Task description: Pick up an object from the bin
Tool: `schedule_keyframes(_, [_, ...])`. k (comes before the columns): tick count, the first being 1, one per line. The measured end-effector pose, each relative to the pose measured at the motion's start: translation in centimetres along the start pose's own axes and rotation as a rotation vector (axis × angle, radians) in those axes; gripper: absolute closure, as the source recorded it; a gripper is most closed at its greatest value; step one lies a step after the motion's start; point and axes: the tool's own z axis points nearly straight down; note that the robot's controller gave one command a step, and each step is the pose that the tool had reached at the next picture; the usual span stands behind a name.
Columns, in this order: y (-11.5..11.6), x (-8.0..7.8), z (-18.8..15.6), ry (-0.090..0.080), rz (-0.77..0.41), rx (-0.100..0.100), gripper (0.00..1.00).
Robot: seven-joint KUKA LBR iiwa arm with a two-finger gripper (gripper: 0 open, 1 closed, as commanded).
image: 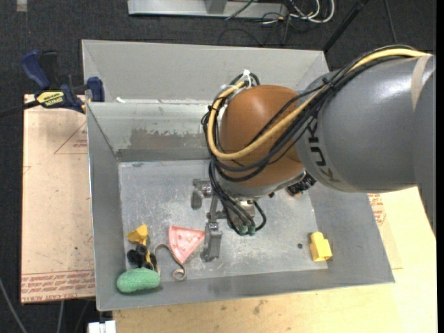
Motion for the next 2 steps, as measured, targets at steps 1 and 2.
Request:
schedule_keyframes(1, [-0.1,-0.1,-0.4,-0.007,0.003,-0.001,0.0])
schedule_keyframes(2, [0.4,-0.7,2.0,-0.016,-0.071,-0.002,0.0])
